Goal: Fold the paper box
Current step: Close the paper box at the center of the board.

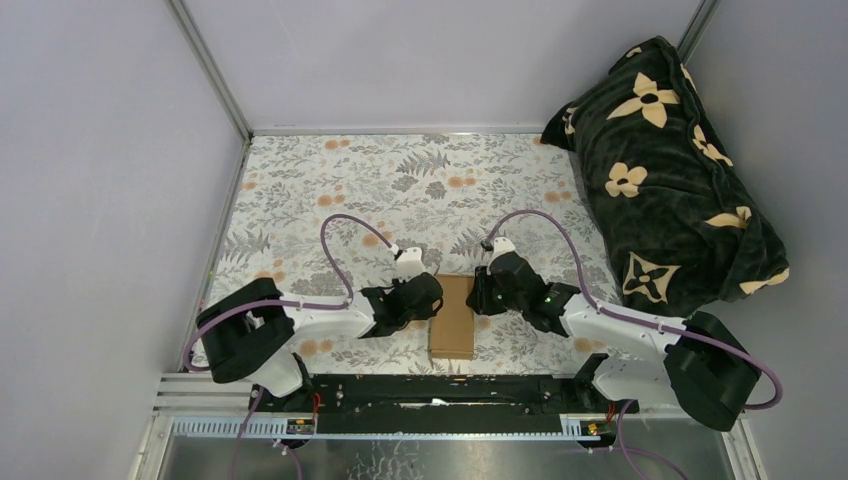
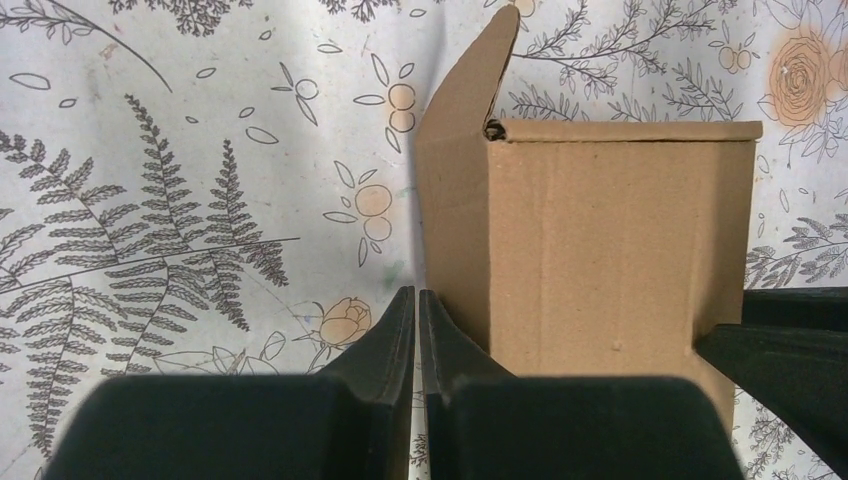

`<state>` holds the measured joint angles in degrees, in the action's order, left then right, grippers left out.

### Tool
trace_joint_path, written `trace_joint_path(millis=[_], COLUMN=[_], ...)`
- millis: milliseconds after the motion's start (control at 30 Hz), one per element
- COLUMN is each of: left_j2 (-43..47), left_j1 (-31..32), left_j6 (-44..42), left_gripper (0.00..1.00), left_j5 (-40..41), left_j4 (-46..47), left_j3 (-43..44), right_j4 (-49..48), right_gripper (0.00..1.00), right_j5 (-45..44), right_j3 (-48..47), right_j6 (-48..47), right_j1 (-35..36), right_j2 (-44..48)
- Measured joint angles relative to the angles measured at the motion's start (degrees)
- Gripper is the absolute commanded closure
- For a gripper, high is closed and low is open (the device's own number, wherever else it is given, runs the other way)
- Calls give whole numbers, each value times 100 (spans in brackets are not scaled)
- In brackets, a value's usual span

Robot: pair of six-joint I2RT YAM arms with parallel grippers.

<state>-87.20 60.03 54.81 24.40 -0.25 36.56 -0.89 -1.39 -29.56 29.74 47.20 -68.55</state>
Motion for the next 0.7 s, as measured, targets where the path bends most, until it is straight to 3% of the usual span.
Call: trace_joint_path(millis=[700], left_j2=[212], left_j1=[0], left_j6=[-219], left_gripper=[90], left_j5=[79], left_j4=[-450], left_j3=[382], right_j4=[-542], right_gripper=[72], right_j5=[-227], right_j3=[535], right_j6=[715], right_j1=[0], right_j2=[284])
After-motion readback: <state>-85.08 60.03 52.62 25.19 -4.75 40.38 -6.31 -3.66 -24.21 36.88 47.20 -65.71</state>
